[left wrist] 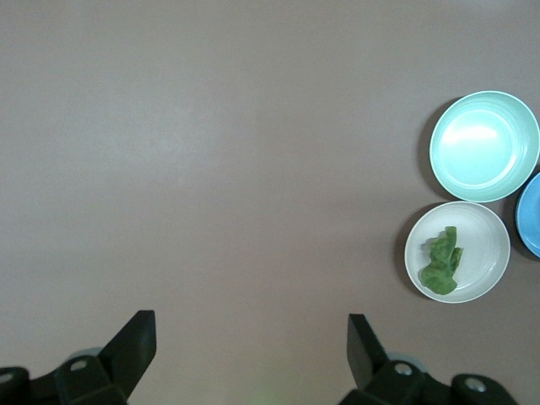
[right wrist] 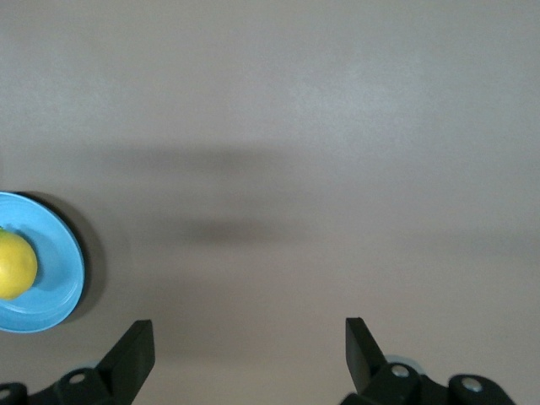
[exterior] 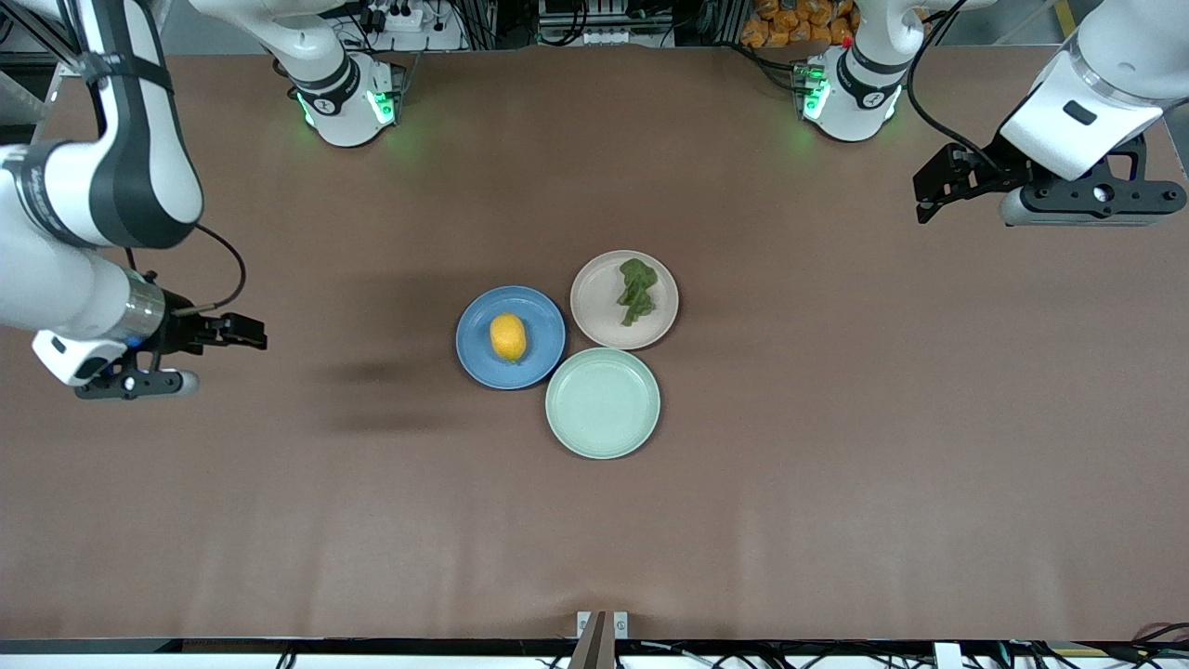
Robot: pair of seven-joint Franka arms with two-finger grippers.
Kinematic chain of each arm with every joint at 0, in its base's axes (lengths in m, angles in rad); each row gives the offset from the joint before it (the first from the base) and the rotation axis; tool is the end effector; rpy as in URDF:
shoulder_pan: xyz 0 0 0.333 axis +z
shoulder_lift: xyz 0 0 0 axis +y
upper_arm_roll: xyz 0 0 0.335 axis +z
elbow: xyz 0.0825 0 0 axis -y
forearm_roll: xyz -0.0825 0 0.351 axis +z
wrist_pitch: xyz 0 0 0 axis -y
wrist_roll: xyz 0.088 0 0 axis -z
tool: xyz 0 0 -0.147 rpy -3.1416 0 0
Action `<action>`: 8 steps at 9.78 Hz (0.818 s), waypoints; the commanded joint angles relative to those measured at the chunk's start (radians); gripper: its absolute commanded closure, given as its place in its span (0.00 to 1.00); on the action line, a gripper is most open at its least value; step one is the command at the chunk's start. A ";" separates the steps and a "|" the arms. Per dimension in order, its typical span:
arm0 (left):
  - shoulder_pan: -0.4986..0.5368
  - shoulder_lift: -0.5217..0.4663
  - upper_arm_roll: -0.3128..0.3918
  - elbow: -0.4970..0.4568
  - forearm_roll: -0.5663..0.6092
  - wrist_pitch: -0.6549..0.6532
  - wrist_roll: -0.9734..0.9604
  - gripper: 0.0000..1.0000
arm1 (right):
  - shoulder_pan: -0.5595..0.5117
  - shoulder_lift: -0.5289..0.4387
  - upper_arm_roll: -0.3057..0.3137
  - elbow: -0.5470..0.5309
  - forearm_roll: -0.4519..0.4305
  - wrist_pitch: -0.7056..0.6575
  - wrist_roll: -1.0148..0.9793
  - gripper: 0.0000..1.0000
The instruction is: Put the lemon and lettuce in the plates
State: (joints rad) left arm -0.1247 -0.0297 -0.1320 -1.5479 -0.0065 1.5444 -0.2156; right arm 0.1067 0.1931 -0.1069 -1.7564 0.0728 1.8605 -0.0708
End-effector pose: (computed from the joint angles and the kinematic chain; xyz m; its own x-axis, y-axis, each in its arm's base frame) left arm 0.4933 -0.1317 0.6264 0.9988 -0.0412 0.0248 -0.0414 -0.9991 0.0081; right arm 0.5765 0.0116 0.4393 0.9952 0.0499 -0.0845 0.0455 -0.9975 -0.0533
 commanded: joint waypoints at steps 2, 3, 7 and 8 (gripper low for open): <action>0.010 0.007 0.000 0.025 -0.012 -0.023 0.021 0.00 | -0.036 -0.139 0.021 -0.080 -0.021 0.005 -0.004 0.00; 0.010 0.007 0.002 0.025 -0.013 -0.023 0.022 0.00 | -0.036 -0.165 0.021 -0.080 -0.021 0.002 -0.006 0.00; 0.010 0.008 0.002 0.025 -0.012 -0.023 0.028 0.00 | -0.048 -0.215 0.021 -0.017 -0.071 -0.067 -0.007 0.00; 0.010 0.008 0.002 0.025 -0.012 -0.023 0.029 0.00 | -0.048 -0.212 0.021 0.020 -0.073 -0.099 -0.006 0.00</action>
State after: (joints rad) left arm -0.1220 -0.0294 -0.1301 -1.5459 -0.0065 1.5440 -0.2156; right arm 0.0813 -0.0093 -0.1050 -1.7749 0.0224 1.8042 -0.0709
